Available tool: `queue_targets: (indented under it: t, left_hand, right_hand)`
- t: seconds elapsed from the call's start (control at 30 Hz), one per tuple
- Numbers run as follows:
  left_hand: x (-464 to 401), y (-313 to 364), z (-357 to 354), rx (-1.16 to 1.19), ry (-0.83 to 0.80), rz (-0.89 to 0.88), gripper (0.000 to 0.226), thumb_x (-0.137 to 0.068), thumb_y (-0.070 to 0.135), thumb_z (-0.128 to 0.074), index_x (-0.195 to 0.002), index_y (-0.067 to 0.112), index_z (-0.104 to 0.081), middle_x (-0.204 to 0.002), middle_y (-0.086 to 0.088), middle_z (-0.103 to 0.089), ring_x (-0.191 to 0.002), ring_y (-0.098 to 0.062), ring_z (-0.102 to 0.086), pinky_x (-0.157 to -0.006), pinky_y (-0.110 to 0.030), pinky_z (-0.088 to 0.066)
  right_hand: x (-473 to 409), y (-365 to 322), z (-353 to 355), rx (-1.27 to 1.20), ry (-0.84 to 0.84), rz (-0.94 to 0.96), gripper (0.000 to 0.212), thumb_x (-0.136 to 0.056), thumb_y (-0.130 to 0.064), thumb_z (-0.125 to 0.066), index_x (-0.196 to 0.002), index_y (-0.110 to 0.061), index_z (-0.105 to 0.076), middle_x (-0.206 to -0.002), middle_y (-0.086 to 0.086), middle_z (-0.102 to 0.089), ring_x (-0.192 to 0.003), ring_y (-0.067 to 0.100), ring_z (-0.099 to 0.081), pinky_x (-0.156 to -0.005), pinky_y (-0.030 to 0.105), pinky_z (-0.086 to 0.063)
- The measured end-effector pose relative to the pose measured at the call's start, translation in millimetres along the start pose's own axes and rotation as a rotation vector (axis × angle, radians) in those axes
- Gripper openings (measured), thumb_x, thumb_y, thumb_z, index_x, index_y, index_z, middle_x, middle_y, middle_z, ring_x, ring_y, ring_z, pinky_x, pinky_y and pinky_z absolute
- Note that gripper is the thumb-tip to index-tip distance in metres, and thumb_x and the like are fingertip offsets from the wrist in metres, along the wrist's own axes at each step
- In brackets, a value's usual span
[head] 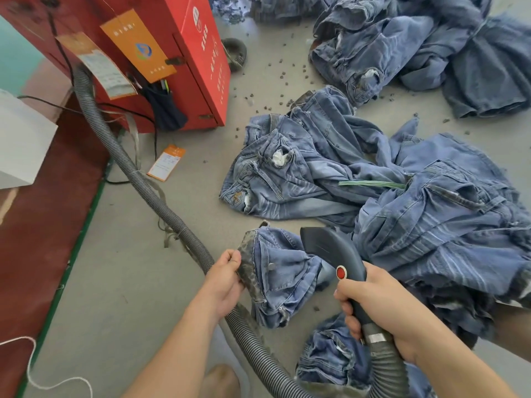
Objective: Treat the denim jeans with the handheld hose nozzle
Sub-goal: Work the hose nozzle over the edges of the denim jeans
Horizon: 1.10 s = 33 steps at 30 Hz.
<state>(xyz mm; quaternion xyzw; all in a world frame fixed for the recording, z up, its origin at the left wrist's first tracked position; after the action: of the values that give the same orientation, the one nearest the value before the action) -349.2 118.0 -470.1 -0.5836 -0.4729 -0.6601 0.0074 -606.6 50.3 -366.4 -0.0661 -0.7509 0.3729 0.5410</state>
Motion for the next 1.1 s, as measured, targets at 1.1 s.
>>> queue_targets:
  t: [1.1]
  left_hand:
    - [10, -24, -31, -0.169, -0.095, 0.302, 0.063, -0.072, 0.048, -0.086, -0.117, 0.005, -0.077, -0.108, -0.021, -0.077, -0.097, -0.037, -0.076, -0.089, -0.049, -0.059]
  right_hand:
    - [-4, 20, 39, -0.112, 0.161, -0.053, 0.013, -0.092, -0.001, -0.059, -0.084, -0.007, -0.051, -0.059, 0.012, -0.054, -0.041, 0.022, -0.046, -0.043, 0.03, -0.044]
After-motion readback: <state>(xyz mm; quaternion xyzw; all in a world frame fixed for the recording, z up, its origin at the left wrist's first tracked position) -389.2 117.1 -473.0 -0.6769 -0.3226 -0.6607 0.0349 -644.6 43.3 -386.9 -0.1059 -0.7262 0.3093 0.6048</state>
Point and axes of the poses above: each hand's wrist, its own x-axis away from the middle knuckle, its own z-axis out of the back of the hand, y = z × x, the point moved 10 cm from there along -x, towards the middle knuckle
